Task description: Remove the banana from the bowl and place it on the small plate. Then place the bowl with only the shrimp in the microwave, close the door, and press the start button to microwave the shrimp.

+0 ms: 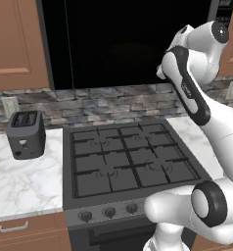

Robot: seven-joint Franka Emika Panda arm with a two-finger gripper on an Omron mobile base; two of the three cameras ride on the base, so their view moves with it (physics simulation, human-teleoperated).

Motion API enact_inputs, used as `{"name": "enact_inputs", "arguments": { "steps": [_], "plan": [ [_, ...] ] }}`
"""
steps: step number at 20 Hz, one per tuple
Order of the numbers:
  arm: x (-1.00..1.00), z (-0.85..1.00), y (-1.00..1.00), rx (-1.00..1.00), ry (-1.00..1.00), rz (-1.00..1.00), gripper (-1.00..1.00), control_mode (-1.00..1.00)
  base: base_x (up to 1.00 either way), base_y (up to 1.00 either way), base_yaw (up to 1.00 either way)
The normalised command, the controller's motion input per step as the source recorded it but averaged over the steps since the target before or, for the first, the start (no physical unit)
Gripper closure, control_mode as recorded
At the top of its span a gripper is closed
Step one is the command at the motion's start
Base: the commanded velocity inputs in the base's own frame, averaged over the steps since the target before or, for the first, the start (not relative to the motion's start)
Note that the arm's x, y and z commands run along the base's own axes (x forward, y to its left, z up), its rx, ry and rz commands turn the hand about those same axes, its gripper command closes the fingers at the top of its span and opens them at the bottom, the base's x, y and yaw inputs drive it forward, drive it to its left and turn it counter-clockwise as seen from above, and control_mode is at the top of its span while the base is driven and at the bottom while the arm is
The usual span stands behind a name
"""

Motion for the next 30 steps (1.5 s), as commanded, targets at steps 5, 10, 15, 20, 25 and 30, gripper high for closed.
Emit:
{"name": "enact_inputs", "arguments": {
  "steps": [5,10,15,20,25,30],
  "plan": [
    [0.5,-0.17,0.0,0.07,0.0,0.14,-1.0,-1.0,0.0,0.0,0.0],
    [-0.1,-0.03,0.0,0.02,-0.02,0.13,-1.0,-1.0,0.0,0.0,0.0],
    [-1.0,0.0,-0.04,0.0,-0.25,0.08,-1.0,-1.0,0.0,0.0,0.0],
    [-1.0,0.0,-0.5,0.0,-0.31,0.06,-1.0,-1.0,0.0,0.0,0.0],
    [-1.0,0.0,-0.85,0.03,-0.26,0.02,-1.0,-1.0,0.0,0.0,0.0],
    [-0.42,-0.14,-0.72,0.05,-0.11,0.0,-1.0,-1.0,0.0,0.0,0.0]
  ]
}}
